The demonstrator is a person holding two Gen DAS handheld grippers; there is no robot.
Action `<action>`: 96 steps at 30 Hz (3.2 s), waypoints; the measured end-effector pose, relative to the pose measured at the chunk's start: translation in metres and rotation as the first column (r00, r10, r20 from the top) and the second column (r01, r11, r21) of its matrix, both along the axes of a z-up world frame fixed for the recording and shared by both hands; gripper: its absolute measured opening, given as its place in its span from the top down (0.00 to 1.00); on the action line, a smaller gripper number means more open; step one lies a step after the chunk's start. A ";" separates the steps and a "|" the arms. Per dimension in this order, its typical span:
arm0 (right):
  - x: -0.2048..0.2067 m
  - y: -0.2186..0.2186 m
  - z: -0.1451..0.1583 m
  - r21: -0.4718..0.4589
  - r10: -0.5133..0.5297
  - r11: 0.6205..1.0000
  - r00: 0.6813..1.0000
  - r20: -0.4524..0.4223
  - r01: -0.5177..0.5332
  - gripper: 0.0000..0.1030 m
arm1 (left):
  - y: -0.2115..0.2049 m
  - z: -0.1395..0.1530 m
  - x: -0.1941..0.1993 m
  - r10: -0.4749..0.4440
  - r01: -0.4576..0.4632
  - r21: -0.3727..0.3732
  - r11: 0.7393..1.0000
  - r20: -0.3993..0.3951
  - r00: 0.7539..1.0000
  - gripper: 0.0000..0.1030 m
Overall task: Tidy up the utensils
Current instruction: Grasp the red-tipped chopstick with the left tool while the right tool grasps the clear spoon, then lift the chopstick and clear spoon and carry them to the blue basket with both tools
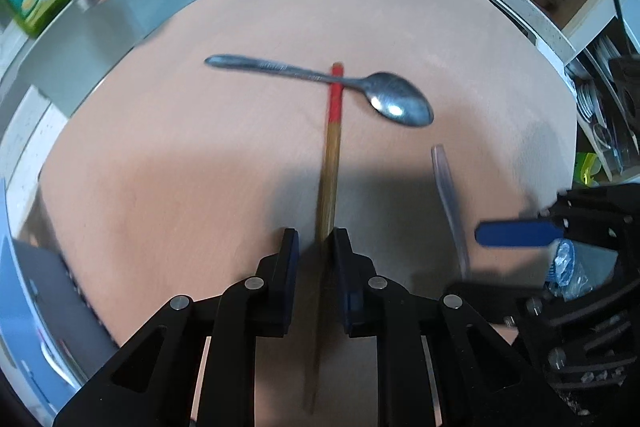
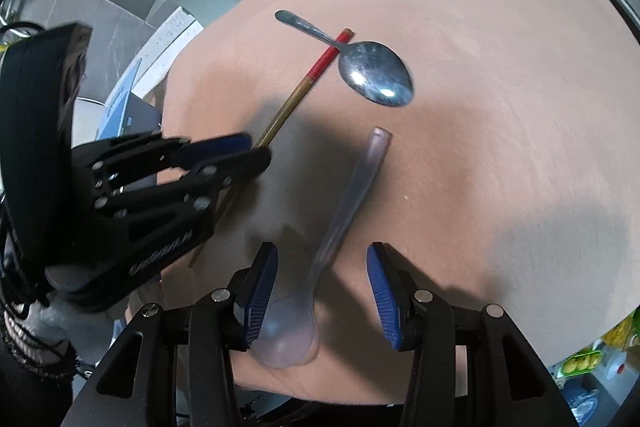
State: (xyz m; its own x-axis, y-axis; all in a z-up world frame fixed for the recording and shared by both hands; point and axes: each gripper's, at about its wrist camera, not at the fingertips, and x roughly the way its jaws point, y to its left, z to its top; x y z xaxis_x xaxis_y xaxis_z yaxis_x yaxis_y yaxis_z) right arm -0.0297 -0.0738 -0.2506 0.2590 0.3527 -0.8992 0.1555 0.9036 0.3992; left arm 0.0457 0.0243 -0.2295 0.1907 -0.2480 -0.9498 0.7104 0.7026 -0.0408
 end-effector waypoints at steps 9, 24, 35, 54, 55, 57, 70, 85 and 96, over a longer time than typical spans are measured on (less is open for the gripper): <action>0.019 0.000 -0.001 -0.146 0.046 0.988 0.999 0.019 -0.043 0.86 | -0.001 -0.003 0.002 0.001 -0.001 -0.017 1.000 0.001 1.000 0.84; 0.010 -0.044 -0.013 0.150 -0.109 0.982 0.993 -0.049 0.115 0.93 | 0.008 0.000 -0.017 0.019 -0.021 -0.054 0.998 -0.043 0.999 0.95; 0.030 -0.035 -0.009 0.122 -0.026 0.992 0.999 -0.030 0.029 0.93 | -0.009 -0.004 -0.017 0.095 -0.097 -0.060 0.993 -0.030 0.995 0.90; 0.074 -0.015 0.012 0.195 0.078 0.978 0.997 0.011 -0.078 0.93 | 0.046 0.028 -0.022 0.367 -0.370 -0.252 0.894 -0.059 0.928 0.94; 0.077 -0.013 0.016 0.197 0.082 0.977 0.996 0.020 -0.085 0.93 | 0.050 0.031 -0.023 0.379 -0.381 -0.259 0.888 -0.058 0.924 0.94; 0.083 -0.006 0.026 0.208 0.095 0.973 0.994 0.044 -0.102 0.93 | 0.062 0.037 -0.023 0.404 -0.404 -0.277 0.872 -0.058 0.913 0.94; 0.123 0.092 0.077 0.250 0.245 0.926 0.955 0.166 -0.282 0.93 | 0.171 0.083 -0.013 0.595 -0.555 -0.350 0.754 0.006 0.804 0.94; 0.151 0.245 0.054 0.158 0.423 0.882 0.893 0.153 -0.445 0.93 | 0.275 0.041 0.002 0.760 -0.734 -0.268 0.624 -0.008 0.650 0.94; 0.168 0.290 0.023 0.039 0.478 0.874 0.872 0.105 -0.484 0.93 | 0.291 0.019 0.015 0.778 -0.761 -0.222 0.609 -0.019 0.628 0.94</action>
State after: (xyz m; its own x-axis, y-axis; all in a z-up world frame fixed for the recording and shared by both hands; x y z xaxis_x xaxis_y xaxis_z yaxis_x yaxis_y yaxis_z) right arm 0.1380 0.2162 -0.2272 0.1211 0.5082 -0.8527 -0.3308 0.8305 0.4481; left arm 0.0610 0.3154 -0.2101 0.4619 -0.1490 -0.8743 -0.0819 0.9744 -0.2093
